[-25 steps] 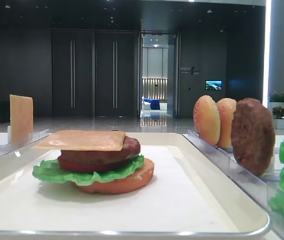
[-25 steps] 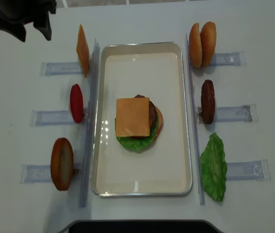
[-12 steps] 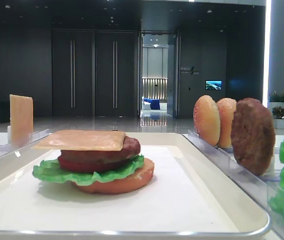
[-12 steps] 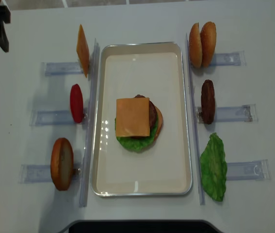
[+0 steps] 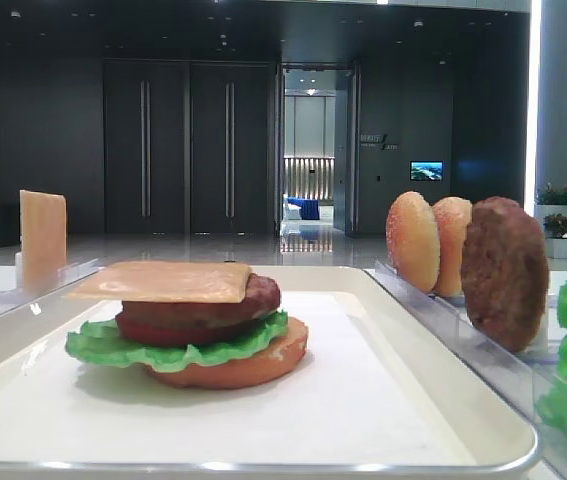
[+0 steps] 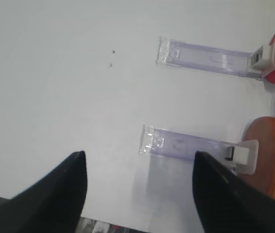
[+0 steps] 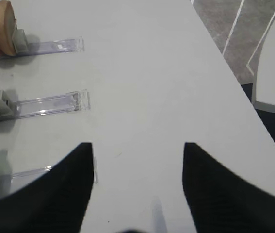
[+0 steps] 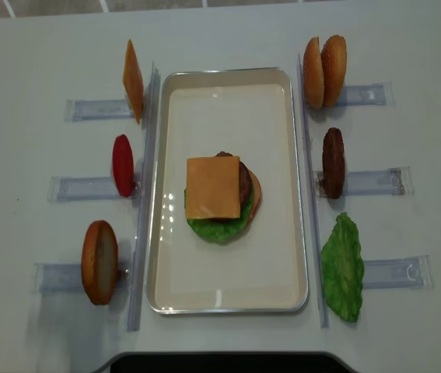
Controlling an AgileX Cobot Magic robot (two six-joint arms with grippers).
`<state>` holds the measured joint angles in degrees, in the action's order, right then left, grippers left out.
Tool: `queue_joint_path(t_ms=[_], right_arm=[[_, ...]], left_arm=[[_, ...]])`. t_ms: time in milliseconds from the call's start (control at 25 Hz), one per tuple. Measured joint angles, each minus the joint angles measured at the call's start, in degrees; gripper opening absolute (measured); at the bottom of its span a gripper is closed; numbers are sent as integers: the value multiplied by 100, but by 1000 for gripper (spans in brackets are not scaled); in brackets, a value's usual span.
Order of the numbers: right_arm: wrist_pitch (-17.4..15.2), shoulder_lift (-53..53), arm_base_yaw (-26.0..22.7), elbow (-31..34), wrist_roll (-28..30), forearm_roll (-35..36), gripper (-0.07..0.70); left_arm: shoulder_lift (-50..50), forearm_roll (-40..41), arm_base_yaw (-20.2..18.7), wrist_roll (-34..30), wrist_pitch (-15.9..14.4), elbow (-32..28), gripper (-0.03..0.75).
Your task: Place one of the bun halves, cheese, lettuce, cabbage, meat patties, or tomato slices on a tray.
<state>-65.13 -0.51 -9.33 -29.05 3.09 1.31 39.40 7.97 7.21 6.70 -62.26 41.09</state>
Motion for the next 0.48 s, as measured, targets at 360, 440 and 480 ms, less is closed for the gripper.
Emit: queue_joint_path(t_ms=[360,440,480], right_arm=[[0,0,0,0,0,0,391],[0,0,0,0,0,0,391],[0,0,0,0,0,0,391]], left_arm=[[-3617,-207,0,-142,-52,-1300,516],[-3970,-219,-4,-345,-72,-1337,516],[-4026,-237,-4,-401,-98,-1360,516]])
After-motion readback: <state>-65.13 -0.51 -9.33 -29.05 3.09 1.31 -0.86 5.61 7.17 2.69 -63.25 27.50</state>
